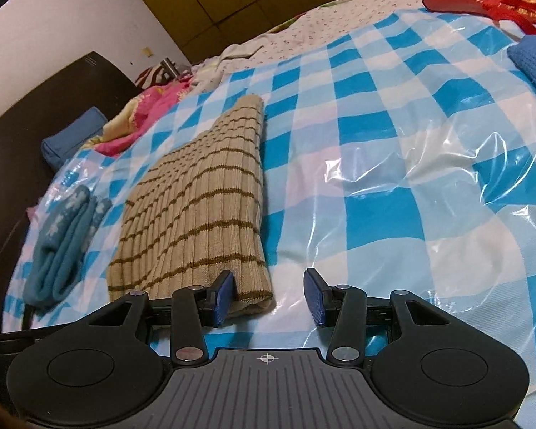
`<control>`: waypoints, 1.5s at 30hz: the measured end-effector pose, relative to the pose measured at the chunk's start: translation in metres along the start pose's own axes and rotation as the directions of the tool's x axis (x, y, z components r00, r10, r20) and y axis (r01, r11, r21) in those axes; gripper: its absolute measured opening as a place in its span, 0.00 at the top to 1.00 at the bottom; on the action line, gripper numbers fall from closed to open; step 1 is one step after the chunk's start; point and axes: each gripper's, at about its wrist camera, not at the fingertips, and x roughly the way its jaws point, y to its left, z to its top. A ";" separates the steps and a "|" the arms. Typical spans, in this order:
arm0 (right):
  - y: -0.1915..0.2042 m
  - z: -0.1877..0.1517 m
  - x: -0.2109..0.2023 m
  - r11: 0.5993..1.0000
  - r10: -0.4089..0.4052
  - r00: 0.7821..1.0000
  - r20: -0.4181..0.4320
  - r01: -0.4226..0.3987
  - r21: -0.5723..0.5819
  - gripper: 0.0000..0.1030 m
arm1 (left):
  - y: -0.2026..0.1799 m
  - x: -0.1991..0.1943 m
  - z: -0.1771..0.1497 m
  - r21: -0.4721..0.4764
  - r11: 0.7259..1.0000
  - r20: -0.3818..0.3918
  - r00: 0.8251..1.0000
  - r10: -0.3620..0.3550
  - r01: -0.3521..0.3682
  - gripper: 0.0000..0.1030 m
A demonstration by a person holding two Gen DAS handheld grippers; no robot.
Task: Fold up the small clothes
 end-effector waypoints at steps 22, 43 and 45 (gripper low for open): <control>-0.004 0.000 0.010 1.000 0.029 0.999 -0.035 -0.029 0.008 0.55 | -0.009 0.000 -0.012 0.048 0.998 0.010 0.999 0.044 -0.044 0.40; 0.031 -0.015 0.010 0.969 -0.093 0.996 0.000 0.091 -0.230 0.51 | -0.027 -0.002 -0.019 0.178 0.980 0.022 0.996 0.084 -0.087 0.39; 0.032 -0.017 0.011 0.965 -0.100 0.995 0.002 0.097 -0.245 0.51 | -0.029 0.000 -0.020 0.186 0.978 0.017 0.996 0.091 -0.093 0.39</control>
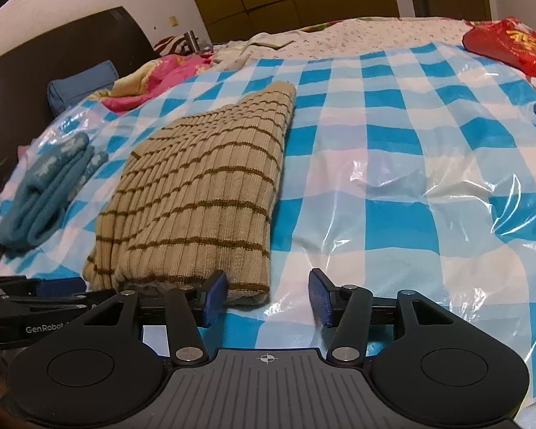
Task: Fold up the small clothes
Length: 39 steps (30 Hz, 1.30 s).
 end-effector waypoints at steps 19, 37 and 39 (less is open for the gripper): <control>0.003 -0.001 0.004 1.000 -0.002 1.000 -0.001 0.002 -0.017 0.46 | -0.002 0.003 -0.001 0.004 1.000 0.000 1.000 0.005 -0.005 0.32; 0.008 -0.007 0.007 0.998 -0.030 0.999 0.012 0.031 -0.048 0.42 | 0.000 0.005 0.001 -0.023 0.999 0.003 1.000 -0.026 0.026 0.25; 0.009 -0.007 0.007 0.998 -0.033 0.999 0.013 0.033 -0.049 0.42 | 0.000 0.004 0.001 -0.024 0.999 0.006 1.000 -0.030 0.030 0.25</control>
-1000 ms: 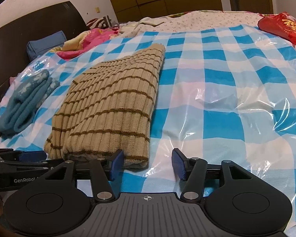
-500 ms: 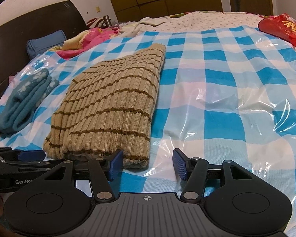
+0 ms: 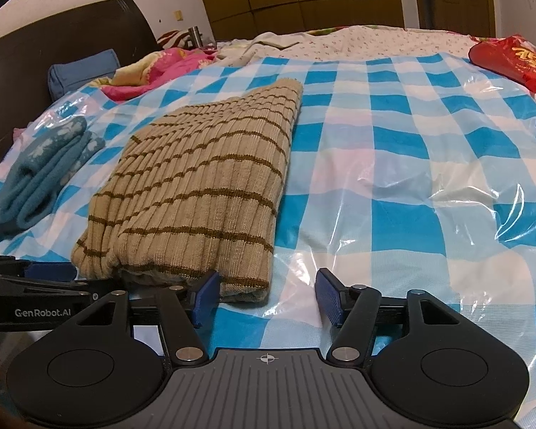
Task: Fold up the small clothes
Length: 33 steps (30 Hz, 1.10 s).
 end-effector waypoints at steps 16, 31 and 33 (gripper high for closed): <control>0.004 0.003 -0.005 0.999 -0.036 0.999 -0.028 0.037 0.035 0.41 | -0.001 -0.009 -0.001 0.009 1.000 0.039 0.999 0.008 -0.009 0.23; 0.018 0.006 -0.021 0.994 -0.104 0.993 -0.056 0.105 0.023 0.39 | 0.003 -0.025 -0.001 -0.010 1.000 0.100 0.995 0.015 -0.014 0.13; 0.018 0.007 -0.023 0.994 -0.110 0.992 -0.053 0.112 0.022 0.39 | 0.003 -0.027 -0.001 -0.010 1.000 0.106 0.994 0.011 -0.011 0.11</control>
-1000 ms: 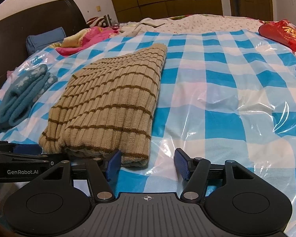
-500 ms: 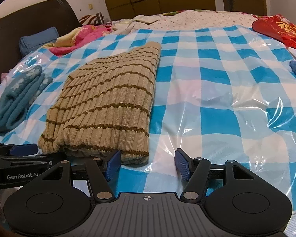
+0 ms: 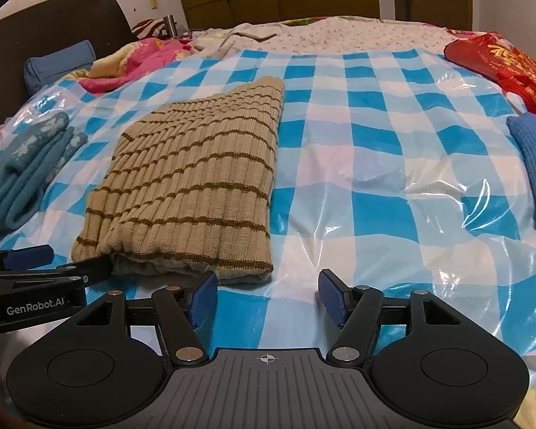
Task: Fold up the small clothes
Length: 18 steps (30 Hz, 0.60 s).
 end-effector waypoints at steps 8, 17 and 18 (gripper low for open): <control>0.001 0.000 -0.007 1.000 -0.018 1.000 0.013 0.018 -0.005 0.37 | 0.003 -0.003 0.000 -0.027 1.000 -0.005 1.000 -0.008 0.008 0.10; 0.002 -0.001 -0.008 1.000 -0.017 1.000 0.014 0.017 -0.006 0.36 | -0.002 -0.010 -0.001 -0.001 0.999 0.012 0.999 0.039 -0.039 0.00; 0.002 -0.001 -0.008 1.000 -0.017 1.000 0.013 0.017 -0.006 0.36 | -0.001 -0.011 -0.001 -0.001 0.999 0.012 0.999 0.040 -0.040 0.00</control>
